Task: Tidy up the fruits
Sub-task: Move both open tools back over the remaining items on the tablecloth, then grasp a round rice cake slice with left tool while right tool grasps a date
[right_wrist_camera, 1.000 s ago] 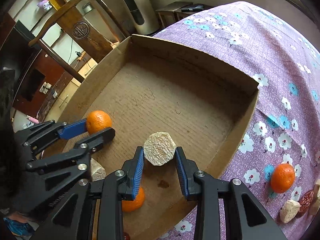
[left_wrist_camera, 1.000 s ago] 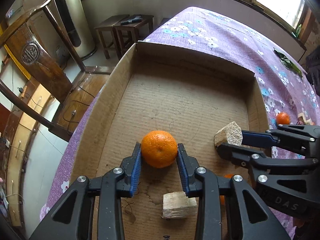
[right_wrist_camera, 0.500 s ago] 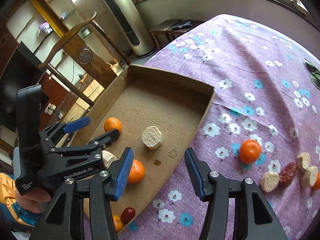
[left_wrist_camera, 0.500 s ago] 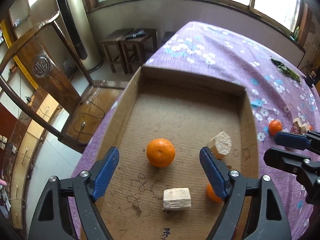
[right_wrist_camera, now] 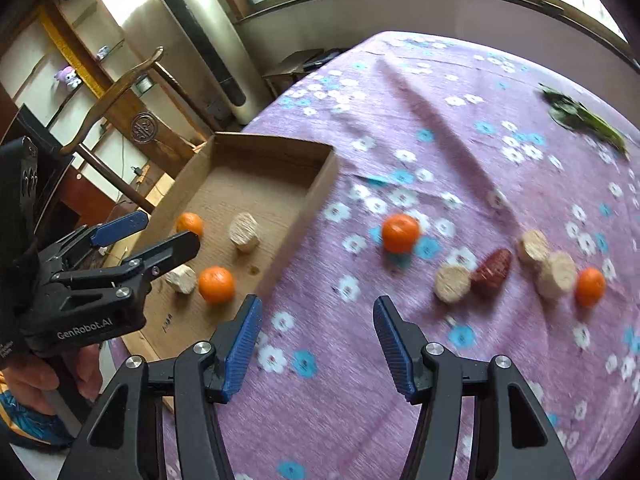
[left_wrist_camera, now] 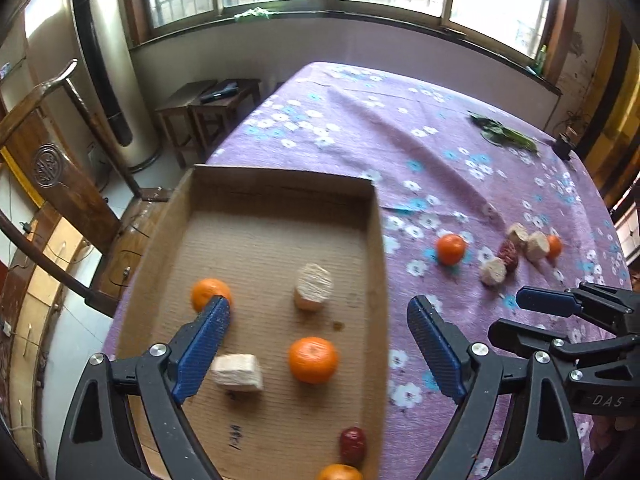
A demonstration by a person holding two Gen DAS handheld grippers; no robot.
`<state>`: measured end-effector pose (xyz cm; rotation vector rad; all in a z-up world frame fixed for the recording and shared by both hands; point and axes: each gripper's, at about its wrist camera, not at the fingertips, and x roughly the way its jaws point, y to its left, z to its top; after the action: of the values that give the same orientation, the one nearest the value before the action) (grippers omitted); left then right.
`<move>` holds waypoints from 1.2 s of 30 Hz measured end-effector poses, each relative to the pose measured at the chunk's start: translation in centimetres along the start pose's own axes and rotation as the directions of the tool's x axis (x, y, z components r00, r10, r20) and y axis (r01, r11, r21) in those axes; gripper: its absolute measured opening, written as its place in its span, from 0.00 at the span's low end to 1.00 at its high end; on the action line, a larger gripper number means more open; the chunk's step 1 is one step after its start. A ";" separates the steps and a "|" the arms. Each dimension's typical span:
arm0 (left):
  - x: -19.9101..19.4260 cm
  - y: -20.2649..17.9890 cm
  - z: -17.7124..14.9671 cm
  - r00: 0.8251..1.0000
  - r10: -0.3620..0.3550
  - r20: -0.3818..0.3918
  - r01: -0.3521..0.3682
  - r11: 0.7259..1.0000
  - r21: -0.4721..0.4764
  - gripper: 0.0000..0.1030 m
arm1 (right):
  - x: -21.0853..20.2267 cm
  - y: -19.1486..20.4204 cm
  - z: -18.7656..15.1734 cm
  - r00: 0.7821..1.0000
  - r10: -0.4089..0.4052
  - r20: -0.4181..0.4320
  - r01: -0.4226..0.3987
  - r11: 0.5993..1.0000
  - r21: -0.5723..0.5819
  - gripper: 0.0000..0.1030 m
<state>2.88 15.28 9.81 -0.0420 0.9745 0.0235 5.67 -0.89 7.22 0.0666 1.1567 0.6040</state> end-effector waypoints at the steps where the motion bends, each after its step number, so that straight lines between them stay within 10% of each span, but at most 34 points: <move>1: 0.1 -0.7 -0.2 1.000 -0.008 -0.005 0.008 1.000 0.009 0.87 | -0.3 -0.8 -0.6 1.000 -0.010 -0.004 0.010 1.000 0.017 0.61; 36: 9.4 -15.6 0.8 0.979 -0.172 -0.107 0.192 0.954 0.229 0.83 | -3.3 -13.0 -5.0 0.997 -0.057 -0.043 0.063 0.984 0.169 0.61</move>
<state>9.45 -0.24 2.90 0.0889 1.0503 -0.2672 5.84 -14.67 3.34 0.1663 1.2411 0.4540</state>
